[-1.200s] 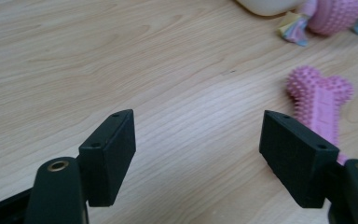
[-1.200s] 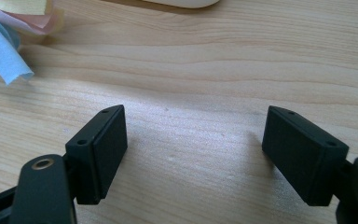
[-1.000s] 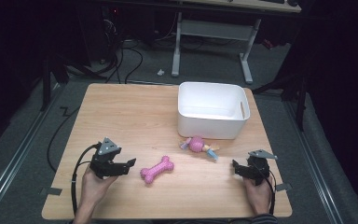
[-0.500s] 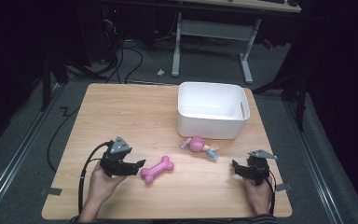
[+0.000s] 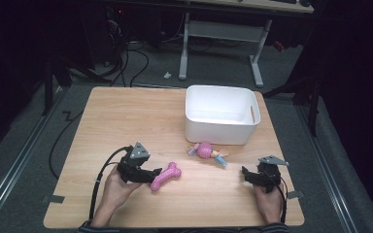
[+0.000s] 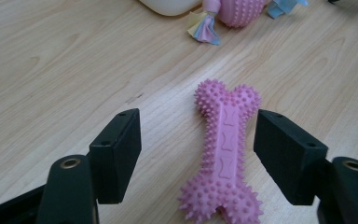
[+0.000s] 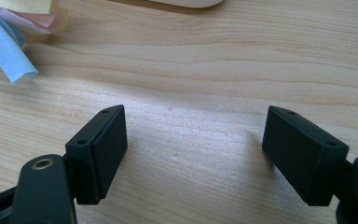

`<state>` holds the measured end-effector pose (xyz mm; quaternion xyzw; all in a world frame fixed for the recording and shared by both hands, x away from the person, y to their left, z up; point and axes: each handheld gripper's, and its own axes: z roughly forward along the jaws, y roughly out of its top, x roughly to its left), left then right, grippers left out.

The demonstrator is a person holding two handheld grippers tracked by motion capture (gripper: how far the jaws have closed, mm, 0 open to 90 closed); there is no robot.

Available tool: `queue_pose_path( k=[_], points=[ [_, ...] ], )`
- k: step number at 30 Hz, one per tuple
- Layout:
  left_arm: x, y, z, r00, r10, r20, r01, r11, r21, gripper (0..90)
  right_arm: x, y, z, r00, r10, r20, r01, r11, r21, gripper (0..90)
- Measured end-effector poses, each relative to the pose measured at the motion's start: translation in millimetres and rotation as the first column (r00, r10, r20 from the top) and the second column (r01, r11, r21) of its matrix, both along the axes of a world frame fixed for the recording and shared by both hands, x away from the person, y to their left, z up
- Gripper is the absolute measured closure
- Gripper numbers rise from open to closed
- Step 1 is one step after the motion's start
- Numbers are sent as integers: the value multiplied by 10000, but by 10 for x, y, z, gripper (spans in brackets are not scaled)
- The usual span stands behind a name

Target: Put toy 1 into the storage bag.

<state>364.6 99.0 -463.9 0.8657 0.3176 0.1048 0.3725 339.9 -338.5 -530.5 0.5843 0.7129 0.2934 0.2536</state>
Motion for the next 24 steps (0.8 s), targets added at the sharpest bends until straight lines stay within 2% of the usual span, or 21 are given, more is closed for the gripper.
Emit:
queue_pose_path(
  k=[9, 18, 24],
  points=[
    [46, -176, -106, 9984, -462, -331, 476, 9979, 433, 328, 0, 0, 0, 10000, 0, 2, 0, 10000, 1, 220],
    [86, -349, -247, 9963, -685, -528, 735, 9923, 1000, 358, 0, 0, 0, 10000, -1, -1, 1, 10000, 2, 220],
    [123, -404, -338, 9946, -658, -800, 744, 9912, 1095, 392, 0, 0, 0, 10000, 2, 0, -2, 10000, 5, 220]
  ],
)
